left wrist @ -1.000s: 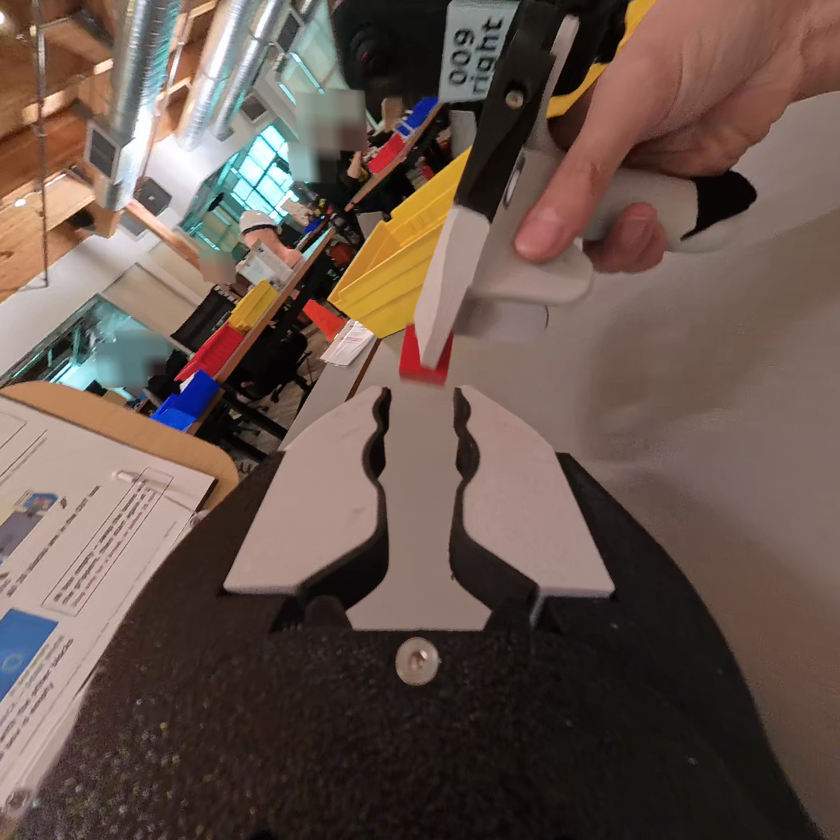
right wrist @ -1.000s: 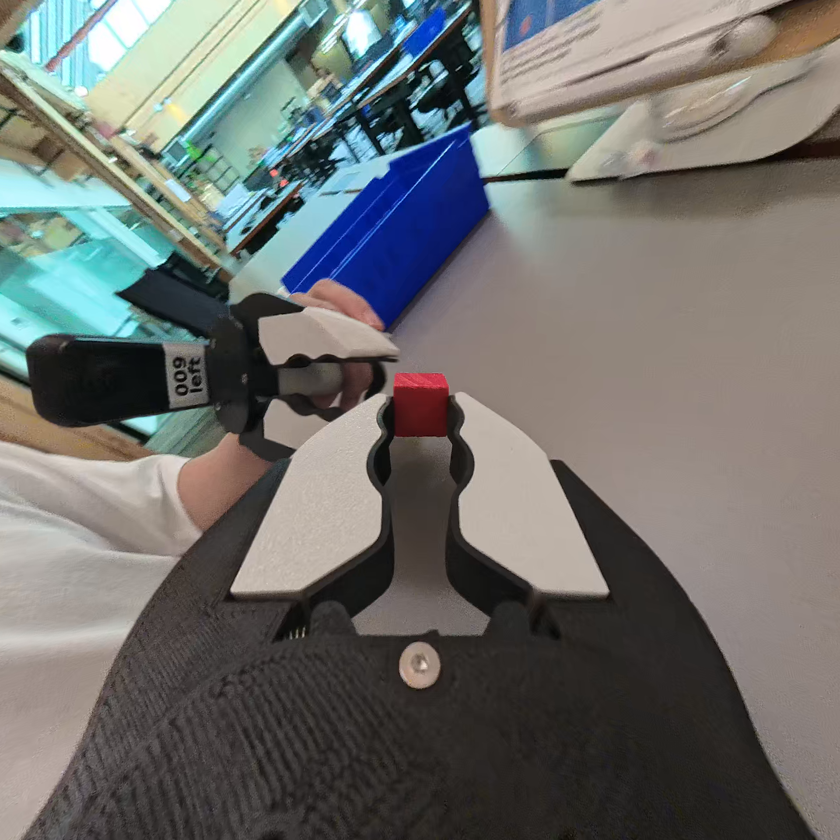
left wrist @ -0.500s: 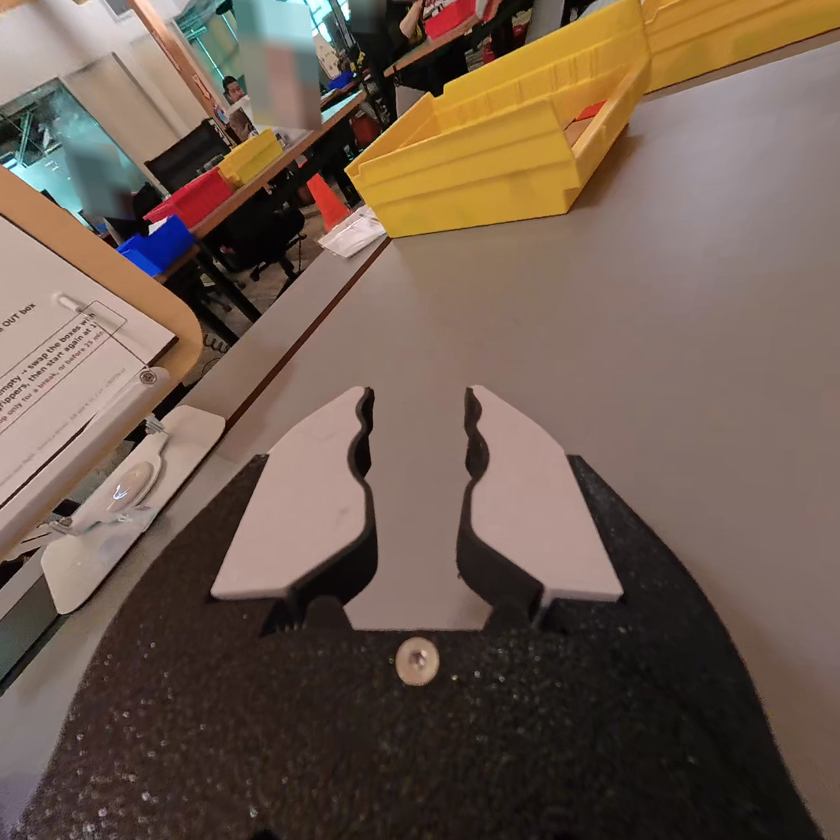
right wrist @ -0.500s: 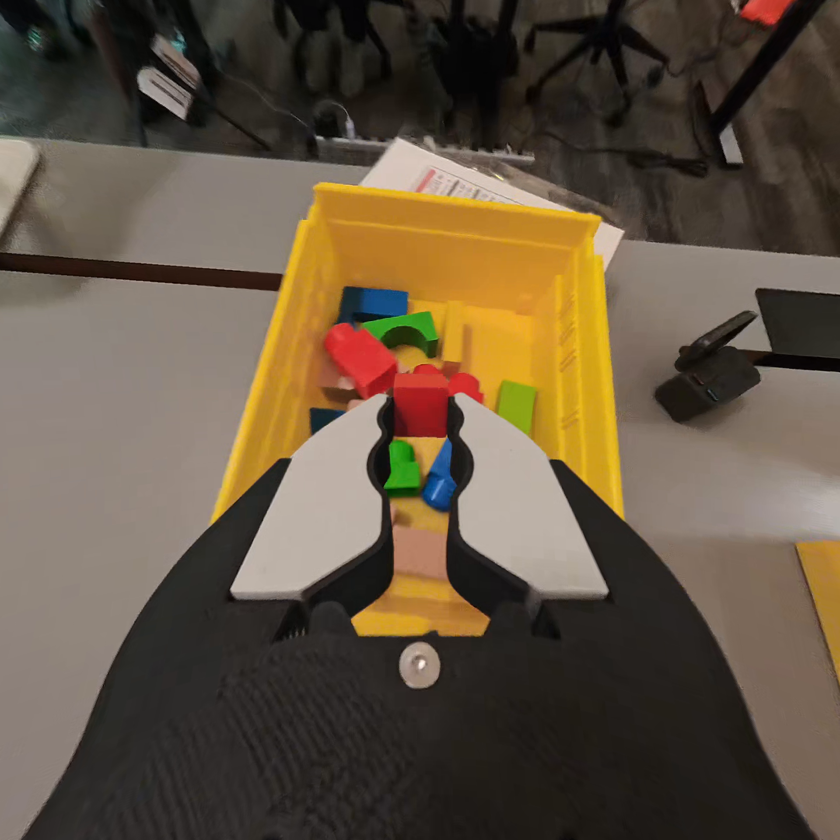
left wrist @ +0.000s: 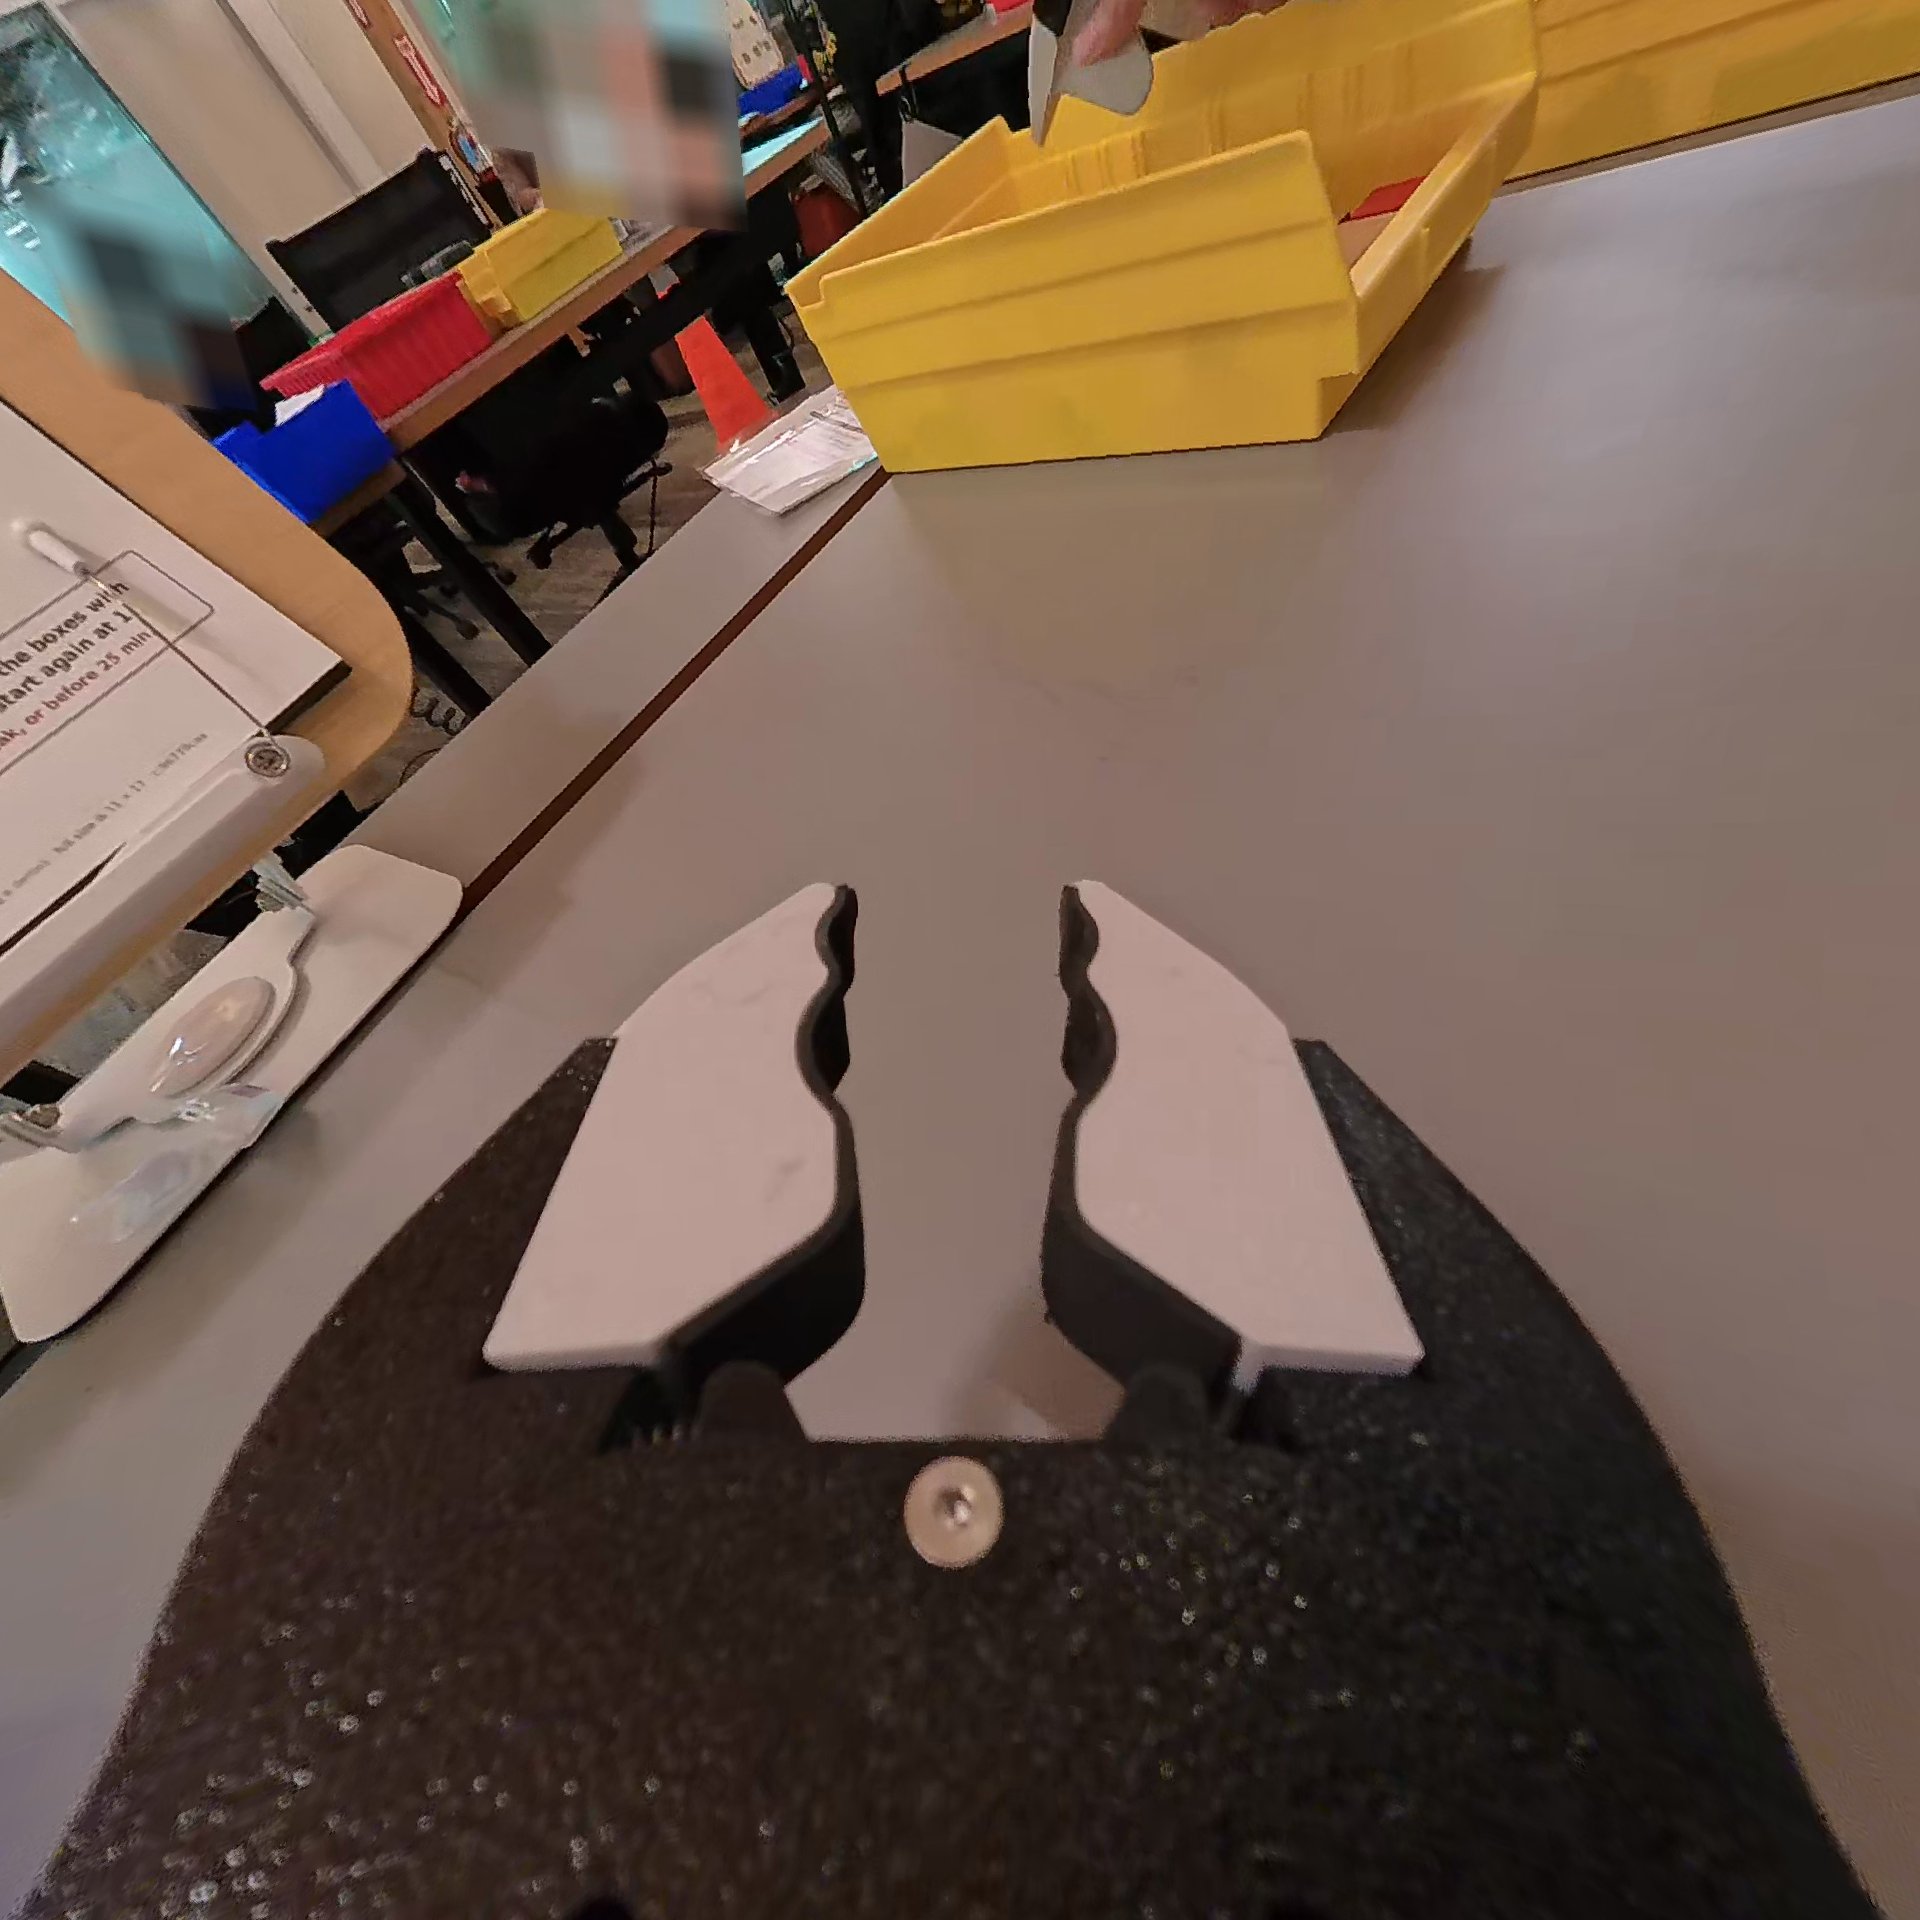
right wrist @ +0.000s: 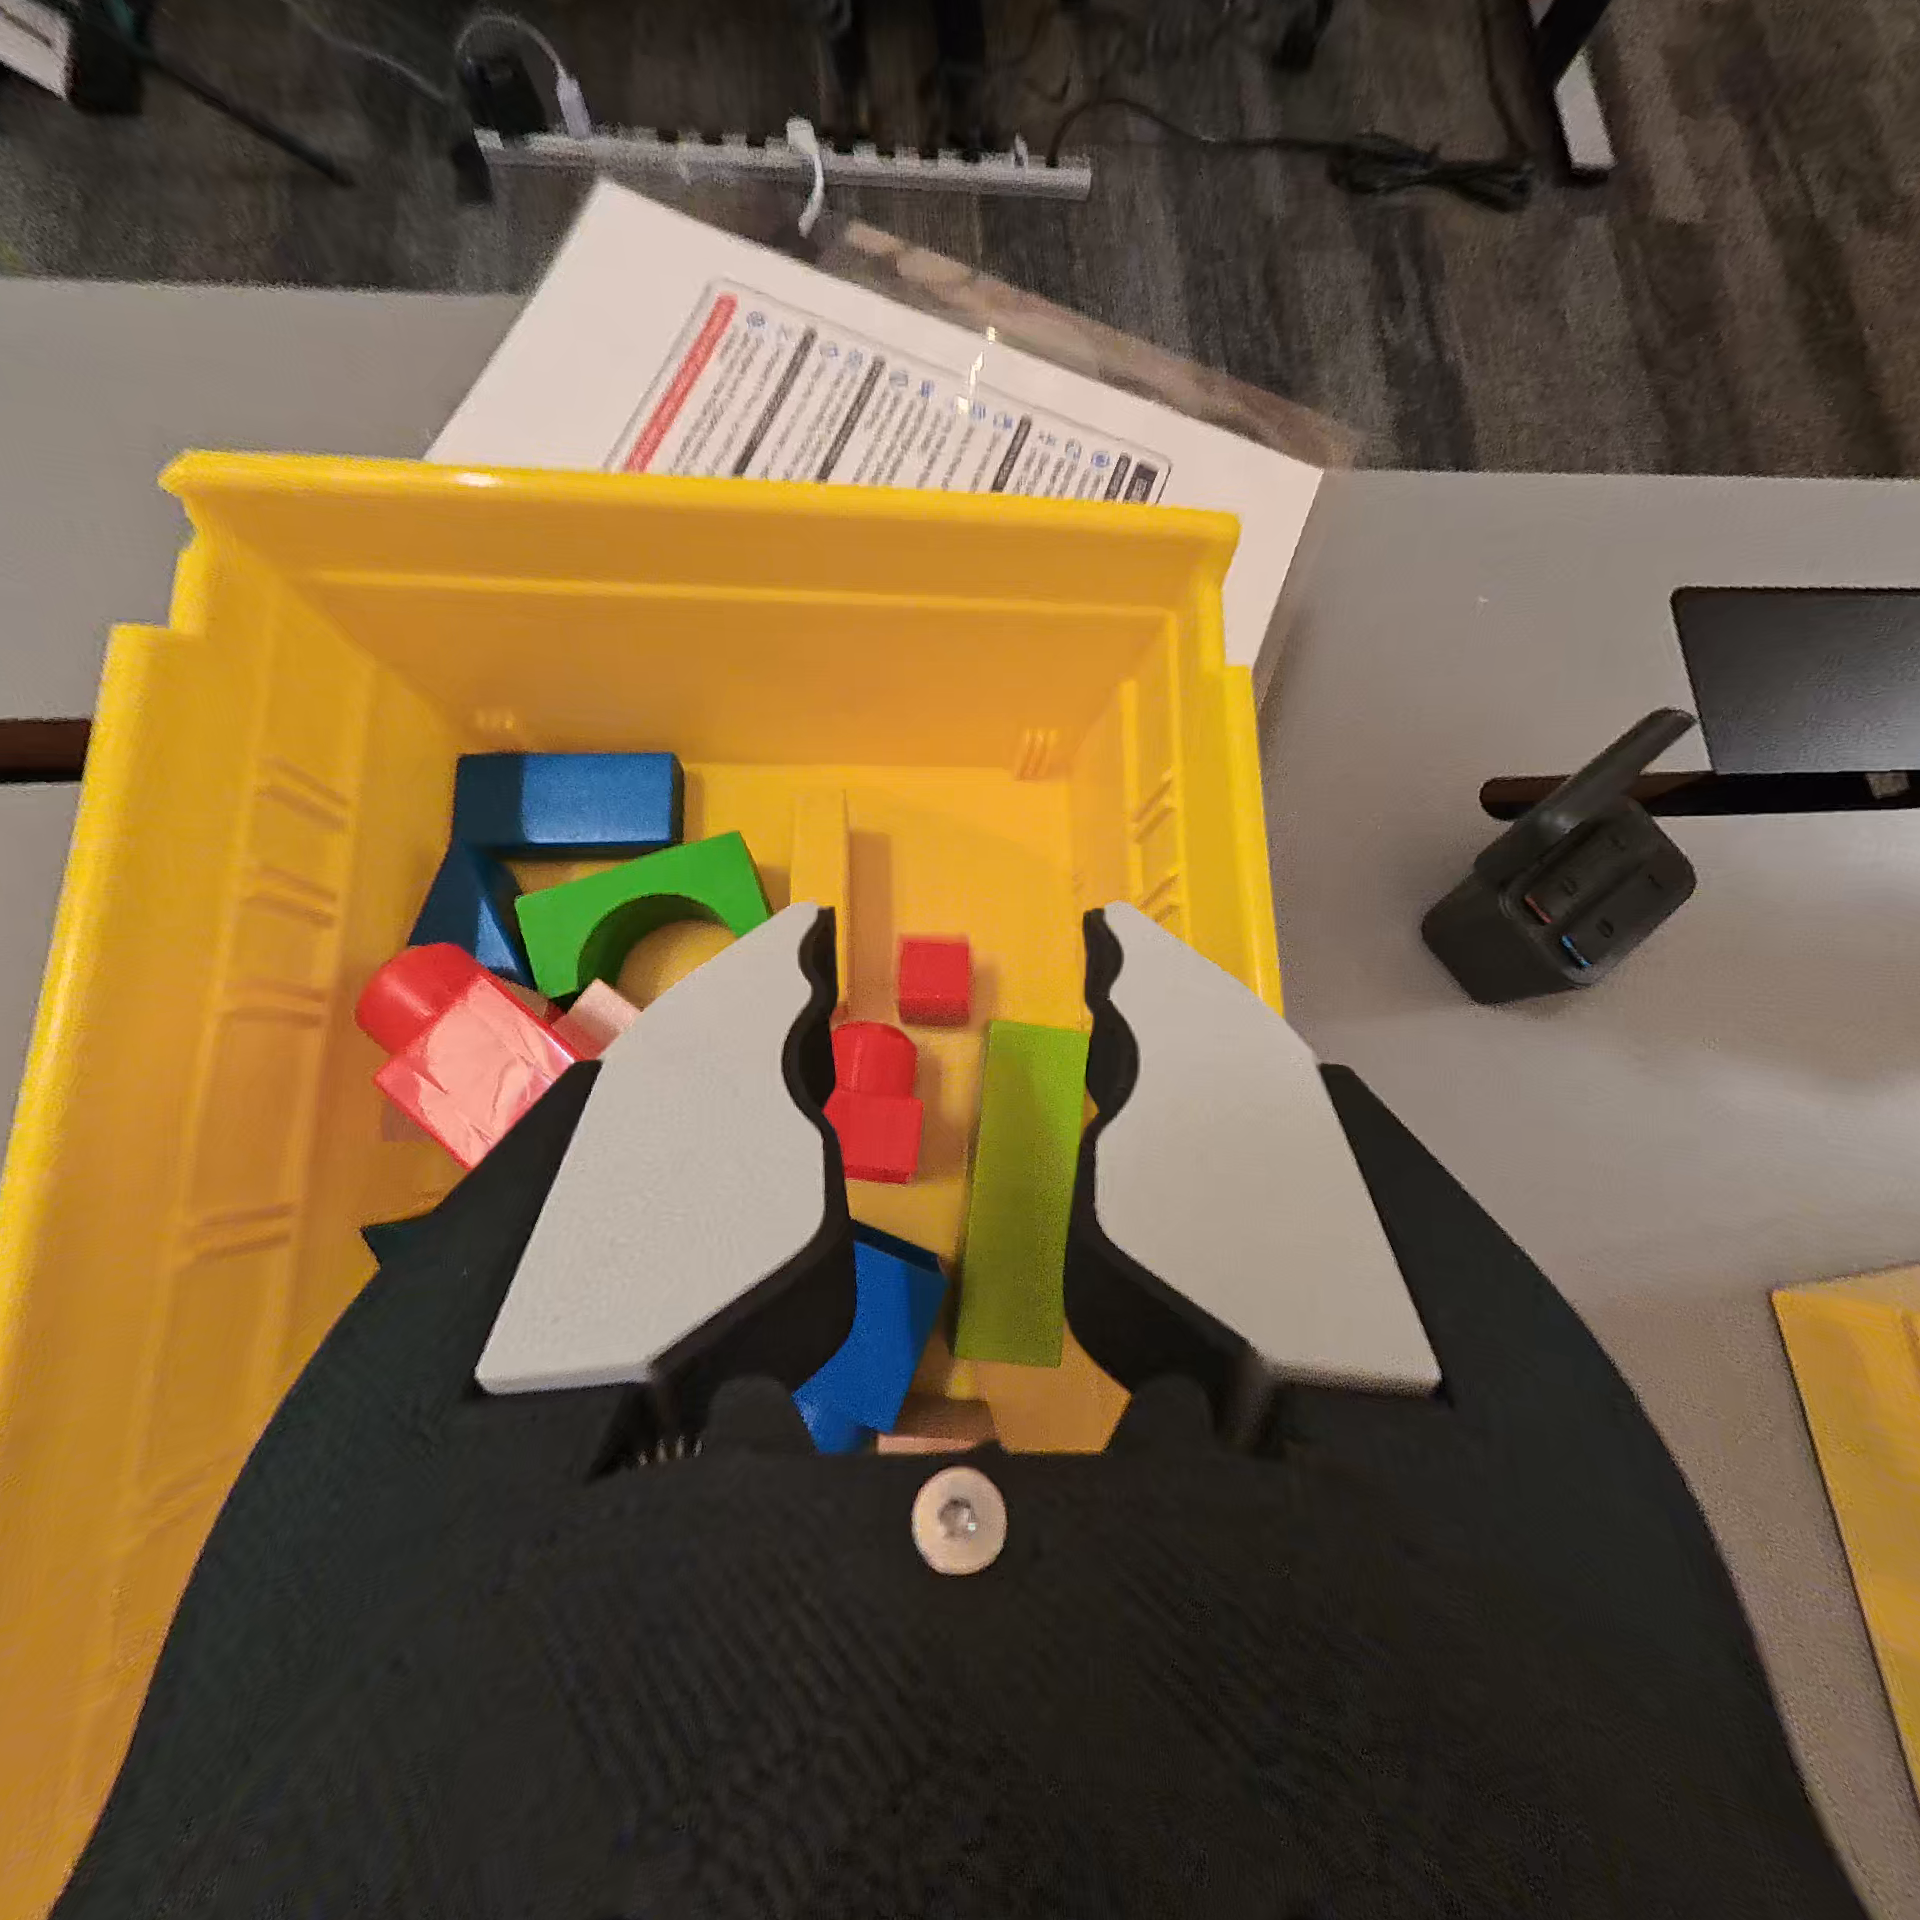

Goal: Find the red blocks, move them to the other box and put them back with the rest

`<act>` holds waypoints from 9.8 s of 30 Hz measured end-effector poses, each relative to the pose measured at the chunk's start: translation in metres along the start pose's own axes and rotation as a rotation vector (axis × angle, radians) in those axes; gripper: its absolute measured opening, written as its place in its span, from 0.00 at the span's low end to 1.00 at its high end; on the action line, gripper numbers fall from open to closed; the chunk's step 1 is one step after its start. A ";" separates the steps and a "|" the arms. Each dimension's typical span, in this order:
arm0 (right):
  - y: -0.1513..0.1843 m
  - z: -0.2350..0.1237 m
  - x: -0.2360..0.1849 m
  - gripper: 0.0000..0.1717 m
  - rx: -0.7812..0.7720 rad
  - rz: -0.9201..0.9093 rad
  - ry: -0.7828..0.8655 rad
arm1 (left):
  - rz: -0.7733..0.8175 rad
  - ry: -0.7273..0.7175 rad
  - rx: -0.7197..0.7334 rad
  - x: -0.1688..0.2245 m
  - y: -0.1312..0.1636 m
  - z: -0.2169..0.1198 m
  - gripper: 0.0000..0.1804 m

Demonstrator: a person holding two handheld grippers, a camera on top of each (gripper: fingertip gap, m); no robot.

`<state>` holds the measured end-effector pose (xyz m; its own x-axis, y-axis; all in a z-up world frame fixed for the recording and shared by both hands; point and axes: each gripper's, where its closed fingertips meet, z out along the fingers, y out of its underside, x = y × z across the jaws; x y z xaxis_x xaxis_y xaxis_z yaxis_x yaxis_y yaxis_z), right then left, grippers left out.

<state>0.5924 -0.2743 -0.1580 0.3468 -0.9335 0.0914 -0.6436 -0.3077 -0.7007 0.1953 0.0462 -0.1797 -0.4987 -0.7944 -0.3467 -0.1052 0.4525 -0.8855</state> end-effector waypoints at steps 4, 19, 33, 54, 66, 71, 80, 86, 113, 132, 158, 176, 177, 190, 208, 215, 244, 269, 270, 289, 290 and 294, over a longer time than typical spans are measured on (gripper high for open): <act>-0.009 -0.030 -0.001 0.27 0.138 0.020 -0.034 | -0.003 0.009 -0.019 0.002 0.005 0.003 0.21; 0.141 -0.260 -0.070 0.34 0.784 0.135 -0.118 | -0.276 0.185 -0.055 0.038 0.001 0.027 0.33; 0.157 -0.296 -0.091 0.42 0.889 0.028 -0.072 | -0.470 0.389 -0.139 0.063 -0.106 0.086 0.44; 0.175 -0.285 -0.061 0.38 0.833 0.043 -0.050 | -0.732 0.028 -0.846 0.030 -0.119 0.313 0.45; 0.184 -0.277 -0.049 0.37 0.799 0.056 -0.053 | -0.913 -0.089 -0.916 0.039 -0.088 0.353 0.22; 0.189 -0.274 -0.045 0.37 0.783 0.065 -0.052 | -0.844 -0.102 -0.905 0.037 -0.089 0.358 0.12; 0.191 -0.280 -0.038 0.36 0.793 0.094 -0.055 | -0.703 -0.064 -0.906 0.020 -0.080 0.354 0.03; 0.192 -0.284 -0.035 0.36 0.788 0.084 -0.036 | -0.631 0.069 -0.944 -0.003 -0.074 0.322 0.02; 0.163 -0.254 -0.244 0.41 0.644 -0.110 -0.454 | -0.648 0.266 -0.961 -0.179 0.006 -0.143 0.03; 0.034 -0.180 -0.717 0.56 0.185 -0.127 -0.925 | -1.154 -0.397 -0.796 -0.350 0.142 -0.475 0.03; 0.111 -0.155 -0.578 0.02 0.141 -0.523 -0.718 | -1.253 -0.387 -0.764 -0.334 0.243 -0.477 0.05; 0.101 -0.109 -0.077 0.05 0.167 -0.059 -0.276 | -1.205 -0.153 -0.801 -0.314 0.269 -0.289 0.06; 0.098 -0.104 -0.066 0.05 0.167 -0.057 -0.279 | -1.208 -0.149 -0.800 -0.315 0.268 -0.284 0.06; 0.064 -0.033 0.005 0.03 0.073 -0.100 -0.214 | -1.233 -0.211 -0.822 -0.338 0.273 -0.267 0.06; 0.056 -0.022 0.019 0.15 0.189 -0.192 -0.126 | -1.207 -0.303 -0.776 -0.358 0.272 -0.260 0.13; 0.022 -0.108 0.032 0.32 0.437 -0.358 0.117 | -0.989 -0.457 -0.705 -0.387 0.238 -0.276 0.17; 0.144 -0.249 -0.243 0.44 0.694 -0.177 -0.402 | 0.269 0.239 -1.323 -0.285 0.222 -0.301 0.33; 0.152 -0.239 -0.295 0.38 0.674 -0.190 -0.597 | -0.182 0.154 -0.352 -0.222 0.054 -0.212 0.15; 0.154 -0.240 -0.307 0.38 0.663 -0.182 -0.656 | -0.214 0.147 -0.255 -0.207 0.035 -0.201 0.15; 0.156 -0.241 -0.405 0.38 0.224 0.178 -1.325 | -0.112 0.379 0.217 0.008 -0.033 -0.030 0.15; 0.158 -0.240 -0.408 0.37 0.191 0.172 -1.349 | -0.093 0.370 0.214 0.011 -0.031 -0.028 0.15; 0.169 -0.234 -0.423 0.33 0.050 0.132 -1.405 | -0.027 0.349 0.221 0.020 -0.024 -0.026 0.15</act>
<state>0.1769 0.0256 -0.1499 0.6871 0.0140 -0.7264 -0.7099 -0.1994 -0.6754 0.1656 0.0302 -0.1577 -0.7640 -0.6024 -0.2309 0.0462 0.3058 -0.9510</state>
